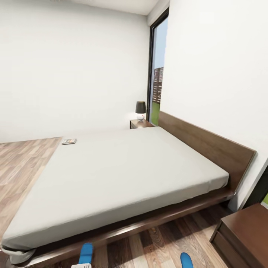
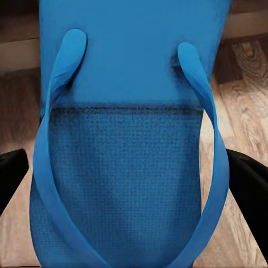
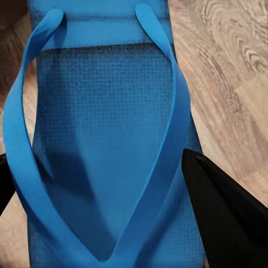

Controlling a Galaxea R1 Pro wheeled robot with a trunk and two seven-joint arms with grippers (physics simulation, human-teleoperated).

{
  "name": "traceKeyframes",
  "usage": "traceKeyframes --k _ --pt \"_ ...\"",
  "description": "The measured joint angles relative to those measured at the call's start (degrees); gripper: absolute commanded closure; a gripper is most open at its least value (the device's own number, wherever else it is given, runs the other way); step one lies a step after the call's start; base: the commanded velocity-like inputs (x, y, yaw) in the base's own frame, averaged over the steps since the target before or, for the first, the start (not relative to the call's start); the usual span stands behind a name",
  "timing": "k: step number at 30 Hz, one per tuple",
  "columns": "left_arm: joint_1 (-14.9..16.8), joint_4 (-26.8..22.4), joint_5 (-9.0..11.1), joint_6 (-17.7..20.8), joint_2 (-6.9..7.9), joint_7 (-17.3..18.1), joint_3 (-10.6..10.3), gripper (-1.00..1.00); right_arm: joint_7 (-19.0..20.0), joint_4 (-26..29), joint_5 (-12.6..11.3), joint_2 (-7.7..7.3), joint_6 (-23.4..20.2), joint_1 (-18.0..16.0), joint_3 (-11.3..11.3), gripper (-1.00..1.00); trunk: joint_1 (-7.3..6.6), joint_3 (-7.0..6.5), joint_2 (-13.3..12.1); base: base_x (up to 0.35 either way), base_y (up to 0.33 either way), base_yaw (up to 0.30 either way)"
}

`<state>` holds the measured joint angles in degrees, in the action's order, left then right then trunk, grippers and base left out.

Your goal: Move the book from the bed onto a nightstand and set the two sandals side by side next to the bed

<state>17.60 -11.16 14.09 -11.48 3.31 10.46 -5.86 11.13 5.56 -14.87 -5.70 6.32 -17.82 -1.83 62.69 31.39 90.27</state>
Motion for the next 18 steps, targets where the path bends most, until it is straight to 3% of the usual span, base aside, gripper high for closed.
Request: traceKeyframes --k 18 --pt "0.0 0.0 0.0 0.0 0.0 -0.01 0.0 1.0 0.0 -0.03 0.0 0.0 0.01 0.0 -0.01 1.0 0.0 0.0 0.0 0.0 0.0 0.292"
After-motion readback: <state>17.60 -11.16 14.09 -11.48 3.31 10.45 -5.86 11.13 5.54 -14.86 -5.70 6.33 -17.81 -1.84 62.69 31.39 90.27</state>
